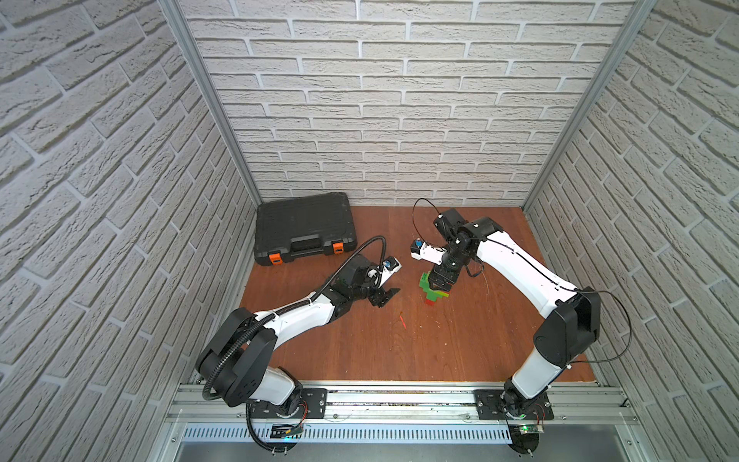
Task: Assemble a spoon with lego
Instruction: Move the lego brick at the center of the board.
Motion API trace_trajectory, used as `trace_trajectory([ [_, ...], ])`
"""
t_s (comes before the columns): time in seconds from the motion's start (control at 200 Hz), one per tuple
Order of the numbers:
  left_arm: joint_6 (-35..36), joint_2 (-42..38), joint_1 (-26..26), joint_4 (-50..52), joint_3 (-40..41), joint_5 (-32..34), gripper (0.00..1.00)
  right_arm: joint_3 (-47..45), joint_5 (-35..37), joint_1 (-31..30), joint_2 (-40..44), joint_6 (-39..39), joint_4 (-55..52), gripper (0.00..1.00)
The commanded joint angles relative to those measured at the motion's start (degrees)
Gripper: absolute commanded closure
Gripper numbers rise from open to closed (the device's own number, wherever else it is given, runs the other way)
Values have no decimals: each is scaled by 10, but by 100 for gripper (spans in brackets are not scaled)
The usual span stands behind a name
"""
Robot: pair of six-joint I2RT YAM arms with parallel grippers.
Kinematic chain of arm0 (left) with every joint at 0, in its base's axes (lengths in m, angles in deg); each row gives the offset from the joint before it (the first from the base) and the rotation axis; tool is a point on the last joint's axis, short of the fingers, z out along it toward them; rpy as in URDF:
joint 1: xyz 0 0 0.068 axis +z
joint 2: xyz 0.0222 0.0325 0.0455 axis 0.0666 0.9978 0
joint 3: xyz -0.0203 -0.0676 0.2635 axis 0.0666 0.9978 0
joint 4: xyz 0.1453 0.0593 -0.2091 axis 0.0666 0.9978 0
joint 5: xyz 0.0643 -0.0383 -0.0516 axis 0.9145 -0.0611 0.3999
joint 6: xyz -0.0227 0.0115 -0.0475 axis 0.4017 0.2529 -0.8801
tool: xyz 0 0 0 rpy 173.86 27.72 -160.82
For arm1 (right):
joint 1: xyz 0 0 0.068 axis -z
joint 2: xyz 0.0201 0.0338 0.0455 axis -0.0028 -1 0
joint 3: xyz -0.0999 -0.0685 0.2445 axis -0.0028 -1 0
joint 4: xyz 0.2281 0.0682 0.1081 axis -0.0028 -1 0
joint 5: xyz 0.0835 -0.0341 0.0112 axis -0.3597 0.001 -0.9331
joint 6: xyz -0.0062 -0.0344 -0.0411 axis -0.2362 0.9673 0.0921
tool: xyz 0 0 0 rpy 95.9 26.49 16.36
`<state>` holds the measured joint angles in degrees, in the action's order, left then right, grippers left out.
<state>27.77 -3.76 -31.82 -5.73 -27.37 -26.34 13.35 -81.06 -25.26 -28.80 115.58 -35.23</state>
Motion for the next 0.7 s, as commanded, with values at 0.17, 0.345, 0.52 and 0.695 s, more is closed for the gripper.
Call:
trace_trajectory([
  [0.17,-59,101,42,225,-130,134,20,26,-12,1,36,-8,32,13],
  [0.345,-82,165,61,310,-200,167,20,36,-2,6,38,-1,19,13],
  [0.52,-76,194,65,315,-214,193,20,37,3,11,44,0,16,13],
  [0.695,-67,212,68,327,-222,191,21,35,3,14,44,3,13,13],
])
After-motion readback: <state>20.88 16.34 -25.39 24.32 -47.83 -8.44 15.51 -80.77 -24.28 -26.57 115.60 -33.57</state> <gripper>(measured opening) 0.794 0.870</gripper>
